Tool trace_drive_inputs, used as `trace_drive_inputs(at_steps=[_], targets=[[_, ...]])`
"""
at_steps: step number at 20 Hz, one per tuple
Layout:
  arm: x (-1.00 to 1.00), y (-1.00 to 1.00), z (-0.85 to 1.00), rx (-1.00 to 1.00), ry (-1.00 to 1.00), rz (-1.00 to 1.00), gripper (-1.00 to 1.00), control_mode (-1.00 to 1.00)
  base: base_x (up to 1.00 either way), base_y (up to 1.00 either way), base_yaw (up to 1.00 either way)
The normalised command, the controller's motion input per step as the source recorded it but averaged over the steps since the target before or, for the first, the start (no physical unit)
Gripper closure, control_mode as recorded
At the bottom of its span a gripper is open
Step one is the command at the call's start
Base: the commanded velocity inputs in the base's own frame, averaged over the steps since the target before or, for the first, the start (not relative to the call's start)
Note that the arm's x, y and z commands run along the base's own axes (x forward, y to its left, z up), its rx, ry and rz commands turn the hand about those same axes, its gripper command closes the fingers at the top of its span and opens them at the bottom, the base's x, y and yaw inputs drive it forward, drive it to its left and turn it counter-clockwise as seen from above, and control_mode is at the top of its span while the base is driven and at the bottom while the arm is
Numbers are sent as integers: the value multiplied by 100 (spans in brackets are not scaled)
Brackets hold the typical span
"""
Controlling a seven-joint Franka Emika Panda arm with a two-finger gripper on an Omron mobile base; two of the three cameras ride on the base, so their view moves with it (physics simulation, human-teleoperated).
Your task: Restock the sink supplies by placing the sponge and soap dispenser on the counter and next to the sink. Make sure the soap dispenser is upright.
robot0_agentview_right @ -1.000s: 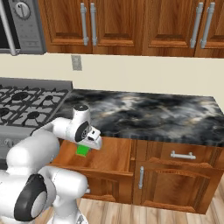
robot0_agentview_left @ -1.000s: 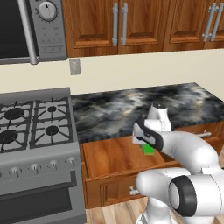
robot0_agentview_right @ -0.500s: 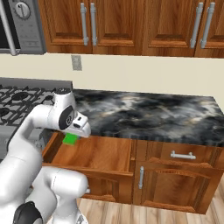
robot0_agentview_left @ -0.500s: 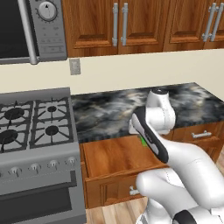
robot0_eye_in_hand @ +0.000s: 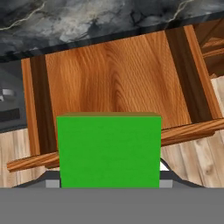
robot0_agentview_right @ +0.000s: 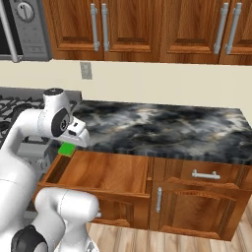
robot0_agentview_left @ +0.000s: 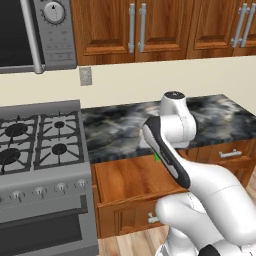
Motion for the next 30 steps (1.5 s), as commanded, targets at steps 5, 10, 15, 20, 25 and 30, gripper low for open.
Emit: trace_drive_inputs(at_steps=[5, 10, 15, 20, 25, 30], targets=[[-6, 13, 0, 0, 0, 1, 100, -100, 0, 0, 0], [-5, 10, 0, -1, 0, 1, 100, 100, -31, 73, 13], [0, 0, 0, 0, 0, 0, 100, 100, -35, 100, 31], [0, 0, 0, 0, 0, 0, 100, 100, -52, 95, 37], [0, 0, 0, 0, 0, 0, 100, 100, -45, 81, 64], [0, 0, 0, 0, 0, 0, 100, 100, -7, 95, 73]])
